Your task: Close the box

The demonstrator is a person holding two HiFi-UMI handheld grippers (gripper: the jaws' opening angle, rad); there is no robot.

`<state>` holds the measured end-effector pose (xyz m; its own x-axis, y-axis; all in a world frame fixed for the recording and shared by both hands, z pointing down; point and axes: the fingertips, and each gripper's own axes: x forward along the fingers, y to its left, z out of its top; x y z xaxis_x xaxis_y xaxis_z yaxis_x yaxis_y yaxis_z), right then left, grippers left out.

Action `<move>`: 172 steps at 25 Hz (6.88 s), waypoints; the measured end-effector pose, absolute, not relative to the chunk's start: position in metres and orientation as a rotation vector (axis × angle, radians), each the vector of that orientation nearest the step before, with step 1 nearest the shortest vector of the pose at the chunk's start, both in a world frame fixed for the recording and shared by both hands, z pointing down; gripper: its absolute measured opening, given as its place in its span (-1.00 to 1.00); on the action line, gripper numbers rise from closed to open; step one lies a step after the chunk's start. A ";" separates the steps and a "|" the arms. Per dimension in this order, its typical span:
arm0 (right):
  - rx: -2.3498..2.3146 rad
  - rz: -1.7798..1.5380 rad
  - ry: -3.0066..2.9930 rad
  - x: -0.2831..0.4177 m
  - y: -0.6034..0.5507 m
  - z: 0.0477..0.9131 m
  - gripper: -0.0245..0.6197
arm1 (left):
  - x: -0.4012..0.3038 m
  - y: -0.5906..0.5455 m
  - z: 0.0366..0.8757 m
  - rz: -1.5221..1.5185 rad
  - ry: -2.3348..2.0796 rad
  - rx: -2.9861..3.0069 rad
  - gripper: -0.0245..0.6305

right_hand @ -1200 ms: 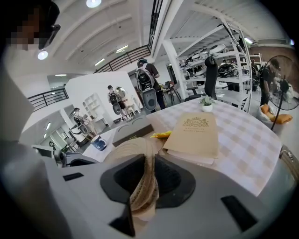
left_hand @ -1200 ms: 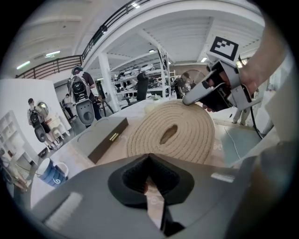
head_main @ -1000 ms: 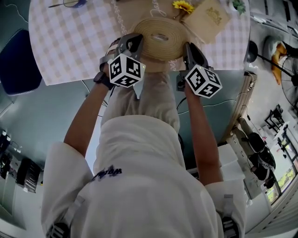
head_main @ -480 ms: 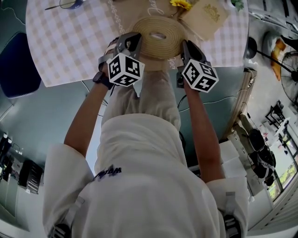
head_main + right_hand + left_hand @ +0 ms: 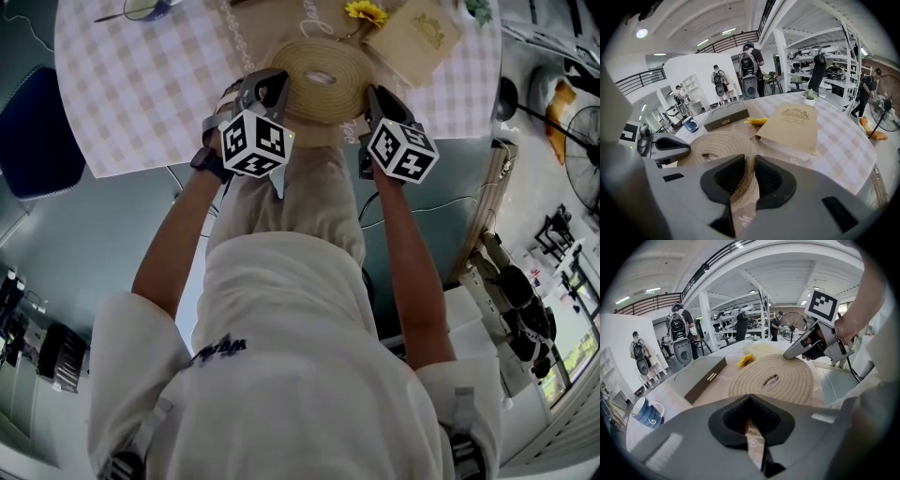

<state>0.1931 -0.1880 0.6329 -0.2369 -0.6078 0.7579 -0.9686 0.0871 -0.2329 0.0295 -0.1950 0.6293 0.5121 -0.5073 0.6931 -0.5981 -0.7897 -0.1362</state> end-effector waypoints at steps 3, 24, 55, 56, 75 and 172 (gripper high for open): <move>1.543 1.009 -1.885 0.194 -0.188 0.636 -0.70 | 0.030 -0.197 0.630 1.136 -0.960 2.613 -0.92; 1.438 1.138 -1.839 0.192 -0.196 0.655 -0.70 | 0.033 -0.206 0.643 1.191 -0.945 2.580 -0.92; 1.618 0.699 -2.161 0.154 -0.188 0.493 -0.57 | 0.008 -0.213 0.474 0.878 -1.287 2.645 -0.92; 1.637 0.678 -2.175 0.154 -0.190 0.483 -0.57 | 0.008 -0.215 0.464 0.855 -1.298 2.665 -0.92; 1.768 0.311 -2.451 0.143 -0.201 0.323 -0.62 | 0.016 -0.223 0.314 0.335 -1.387 2.869 -0.92; 1.731 0.473 -2.582 0.158 -0.156 0.324 -0.91 | 0.027 -0.173 0.327 0.229 -1.218 2.900 -0.92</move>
